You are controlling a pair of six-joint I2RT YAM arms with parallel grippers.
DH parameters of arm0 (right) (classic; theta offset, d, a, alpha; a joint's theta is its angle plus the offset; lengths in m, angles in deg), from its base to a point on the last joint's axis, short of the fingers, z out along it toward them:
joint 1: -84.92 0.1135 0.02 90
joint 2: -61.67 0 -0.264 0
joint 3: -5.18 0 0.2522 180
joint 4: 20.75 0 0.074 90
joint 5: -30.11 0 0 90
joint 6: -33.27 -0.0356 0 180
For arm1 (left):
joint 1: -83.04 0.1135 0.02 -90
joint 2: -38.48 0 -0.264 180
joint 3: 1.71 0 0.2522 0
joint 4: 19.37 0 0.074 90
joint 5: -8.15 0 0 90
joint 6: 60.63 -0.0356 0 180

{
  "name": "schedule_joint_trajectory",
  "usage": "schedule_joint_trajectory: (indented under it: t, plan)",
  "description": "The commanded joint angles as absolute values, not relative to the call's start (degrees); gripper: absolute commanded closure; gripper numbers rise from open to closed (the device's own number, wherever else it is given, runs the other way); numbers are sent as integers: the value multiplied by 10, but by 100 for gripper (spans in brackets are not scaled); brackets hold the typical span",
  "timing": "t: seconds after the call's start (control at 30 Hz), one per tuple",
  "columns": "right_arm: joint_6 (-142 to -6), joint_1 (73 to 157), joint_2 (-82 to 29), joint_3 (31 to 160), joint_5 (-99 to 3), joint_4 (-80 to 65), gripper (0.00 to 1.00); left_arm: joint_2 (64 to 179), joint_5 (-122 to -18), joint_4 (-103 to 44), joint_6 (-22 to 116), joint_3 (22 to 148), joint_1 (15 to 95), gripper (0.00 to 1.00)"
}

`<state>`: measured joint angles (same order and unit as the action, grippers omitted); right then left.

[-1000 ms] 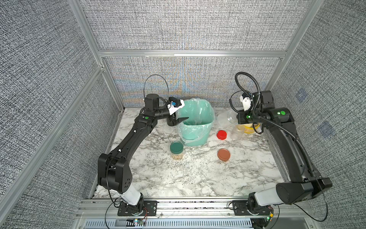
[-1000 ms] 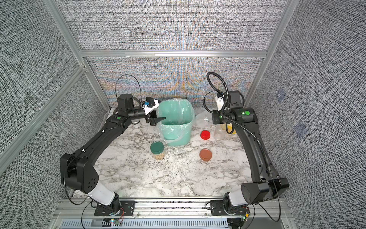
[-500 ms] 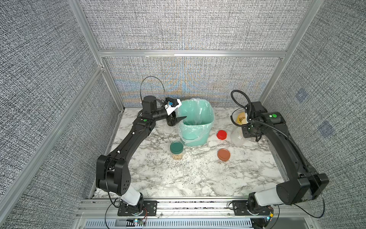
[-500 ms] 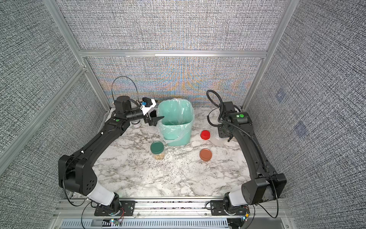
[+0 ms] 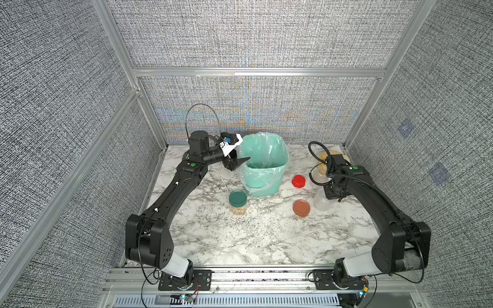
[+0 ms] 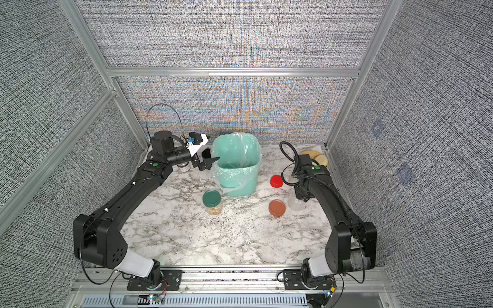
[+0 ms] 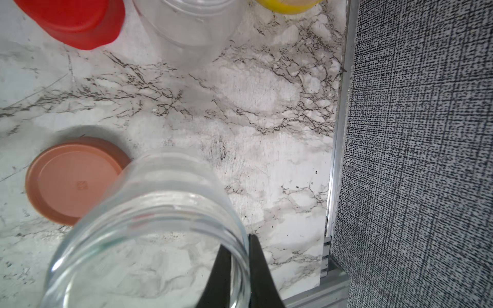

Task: Empty moldy peanuts from jars
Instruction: Place the jar at the center of the board.

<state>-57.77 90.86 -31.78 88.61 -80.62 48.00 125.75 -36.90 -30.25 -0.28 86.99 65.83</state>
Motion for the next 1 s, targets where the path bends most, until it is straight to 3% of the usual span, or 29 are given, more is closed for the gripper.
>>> schedule_joint_trajectory:
  t: [0.0, 0.5, 0.57, 0.6, 0.63, 0.7, 0.83, 0.97]
  plan:
    - [-565, 901, -331, 875, -812, 418, 100, 1249, -379, -303, 10, 860, 659, 0]
    - [-551, 879, -378, 827, -798, 362, 100, 1242, -393, -344, 24, 867, 660, 0]
    - [-552, 877, -379, 826, -798, 363, 85, 1244, -388, -351, 25, 872, 660, 0]
    - [-554, 877, -378, 827, -797, 363, 69, 1246, -387, -349, 24, 873, 660, 1]
    - [-556, 877, -377, 827, -793, 364, 60, 1247, -387, -347, 23, 872, 660, 0]
    - [-557, 877, -371, 827, -778, 366, 50, 1250, -383, -344, 22, 873, 660, 0]
    - [-558, 877, -357, 824, -761, 369, 41, 1250, -380, -343, 20, 873, 659, 1]
    - [-563, 877, -342, 830, -752, 376, 39, 1247, -380, -342, 5, 872, 660, 0]
